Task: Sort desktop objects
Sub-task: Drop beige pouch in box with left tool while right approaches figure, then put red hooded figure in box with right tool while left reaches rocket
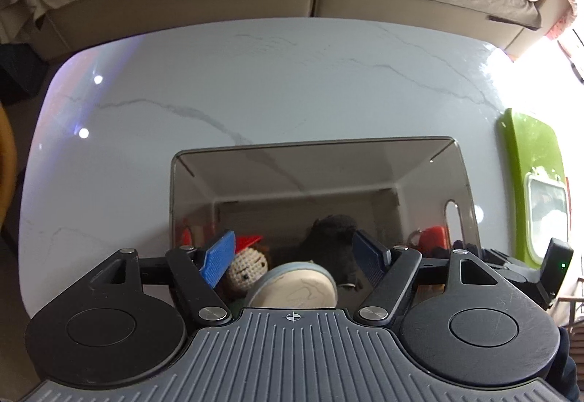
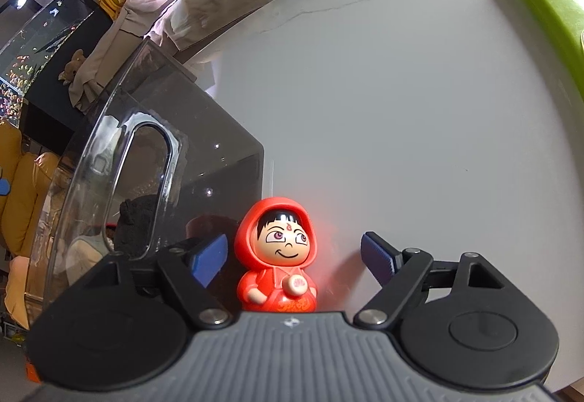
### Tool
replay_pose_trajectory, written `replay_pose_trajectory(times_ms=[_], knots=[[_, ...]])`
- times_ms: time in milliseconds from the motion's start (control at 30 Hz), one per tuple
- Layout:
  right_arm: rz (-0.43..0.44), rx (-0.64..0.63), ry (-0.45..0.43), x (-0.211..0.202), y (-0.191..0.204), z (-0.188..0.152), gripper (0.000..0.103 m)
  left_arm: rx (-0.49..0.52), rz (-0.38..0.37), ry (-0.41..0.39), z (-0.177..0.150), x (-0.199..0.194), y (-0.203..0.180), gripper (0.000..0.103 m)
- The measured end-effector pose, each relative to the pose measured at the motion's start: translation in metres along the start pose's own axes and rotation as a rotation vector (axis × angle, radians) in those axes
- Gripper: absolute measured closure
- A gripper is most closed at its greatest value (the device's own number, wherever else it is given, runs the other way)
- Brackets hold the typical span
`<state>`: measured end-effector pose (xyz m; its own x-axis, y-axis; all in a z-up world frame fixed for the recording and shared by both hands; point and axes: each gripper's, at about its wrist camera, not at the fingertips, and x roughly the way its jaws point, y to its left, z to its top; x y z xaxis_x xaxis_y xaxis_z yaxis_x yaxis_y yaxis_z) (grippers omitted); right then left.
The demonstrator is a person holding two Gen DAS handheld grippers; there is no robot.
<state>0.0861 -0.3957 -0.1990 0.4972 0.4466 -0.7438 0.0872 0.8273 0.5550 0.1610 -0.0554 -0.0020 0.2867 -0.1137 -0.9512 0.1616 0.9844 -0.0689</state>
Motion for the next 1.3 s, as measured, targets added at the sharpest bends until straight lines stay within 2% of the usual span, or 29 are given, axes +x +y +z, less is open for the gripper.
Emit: replay_pose_trajectory(times_ms=[33,133,200,400,633,800,933,1033,1100,1167,1300], knots=[[0.004,-0.002,0.002,0.000,0.000,0.000,0.024,-0.008,0.000,0.007,-0.001,0.001,0.003,0.027],[0.042,-0.007,0.037,0.007,0.005,0.002,0.048,-0.011,-0.001,0.012,-0.003,0.002,0.006,0.023],[0.040,0.014,0.033,0.007,0.005,0.002,0.049,-0.007,0.001,0.009,-0.004,0.001,0.006,0.019],[-0.012,-0.022,0.027,-0.007,0.010,0.005,0.050,0.002,0.008,0.000,-0.010,0.001,0.013,0.019],[-0.107,-0.082,-0.012,-0.046,0.021,0.022,0.050,-0.069,0.029,-0.039,-0.016,-0.009,0.058,0.019],[-0.158,-0.170,-0.083,-0.089,0.055,0.044,0.050,-0.167,0.030,-0.063,-0.028,-0.014,0.108,0.019],[-0.168,-0.271,-0.142,-0.116,0.107,0.057,0.050,-0.254,0.005,-0.061,-0.044,-0.007,0.151,0.018],[-0.156,-0.340,-0.158,-0.126,0.149,0.063,0.050,-0.320,-0.045,-0.050,-0.059,0.004,0.182,0.016],[-0.143,-0.379,-0.137,-0.120,0.177,0.066,0.050,-0.373,-0.091,-0.037,-0.070,0.015,0.200,0.016],[-0.133,-0.416,-0.112,-0.113,0.204,0.068,0.050,-0.442,-0.160,-0.013,-0.082,0.032,0.219,0.016],[-0.148,-0.448,-0.003,-0.075,0.239,0.063,0.049,-0.583,-0.325,0.055,-0.105,0.071,0.243,0.016]])
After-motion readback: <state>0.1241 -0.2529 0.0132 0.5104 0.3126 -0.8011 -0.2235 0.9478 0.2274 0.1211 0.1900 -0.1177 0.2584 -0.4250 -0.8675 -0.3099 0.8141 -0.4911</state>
